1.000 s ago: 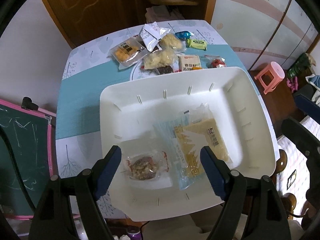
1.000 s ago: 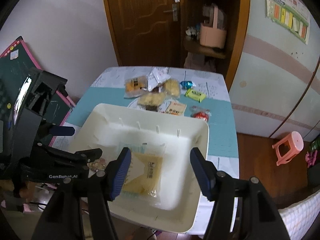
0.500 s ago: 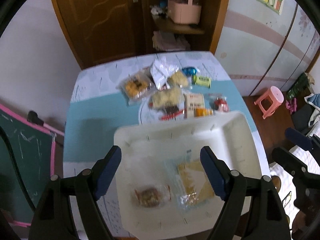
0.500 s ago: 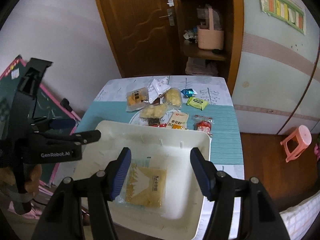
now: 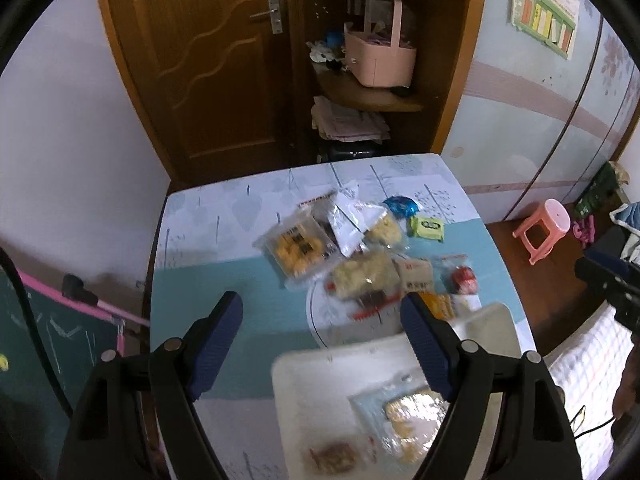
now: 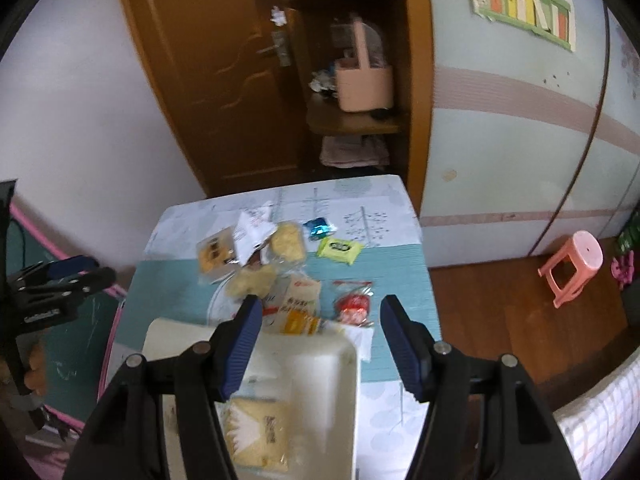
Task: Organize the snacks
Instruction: 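Move both grippers back to the snack pile and grasp the red-labelled bag with the right gripper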
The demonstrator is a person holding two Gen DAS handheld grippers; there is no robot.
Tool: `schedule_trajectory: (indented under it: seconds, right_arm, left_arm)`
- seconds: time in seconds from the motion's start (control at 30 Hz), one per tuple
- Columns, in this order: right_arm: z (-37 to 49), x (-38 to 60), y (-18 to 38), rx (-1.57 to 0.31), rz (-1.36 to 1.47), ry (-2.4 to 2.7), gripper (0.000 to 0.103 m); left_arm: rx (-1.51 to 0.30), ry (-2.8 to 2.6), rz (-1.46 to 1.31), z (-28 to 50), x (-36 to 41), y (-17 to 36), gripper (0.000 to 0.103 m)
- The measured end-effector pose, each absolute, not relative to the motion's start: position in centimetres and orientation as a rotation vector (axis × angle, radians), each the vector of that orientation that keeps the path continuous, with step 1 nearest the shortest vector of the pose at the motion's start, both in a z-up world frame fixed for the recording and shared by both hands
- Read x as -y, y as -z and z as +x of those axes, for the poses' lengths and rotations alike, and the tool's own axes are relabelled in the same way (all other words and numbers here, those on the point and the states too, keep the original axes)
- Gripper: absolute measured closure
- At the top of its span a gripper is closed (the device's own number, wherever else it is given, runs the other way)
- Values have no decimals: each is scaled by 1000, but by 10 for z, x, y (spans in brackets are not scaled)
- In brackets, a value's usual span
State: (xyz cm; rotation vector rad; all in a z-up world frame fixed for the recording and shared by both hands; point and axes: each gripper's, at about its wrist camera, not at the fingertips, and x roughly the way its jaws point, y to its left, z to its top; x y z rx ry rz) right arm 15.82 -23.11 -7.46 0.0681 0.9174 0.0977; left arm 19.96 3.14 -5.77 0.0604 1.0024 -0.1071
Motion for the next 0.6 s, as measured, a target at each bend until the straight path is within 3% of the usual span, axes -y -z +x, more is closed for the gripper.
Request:
schedule_trajectory:
  seconds: [0.33, 0.6]
  right_arm:
    - [242, 264, 108, -1058, 126, 14, 41]
    - [283, 261, 169, -1228, 108, 38, 41]
  left_arm:
    - [-1065, 160, 72, 311, -19, 86, 23]
    - [-1175, 204, 53, 378, 18, 142, 23]
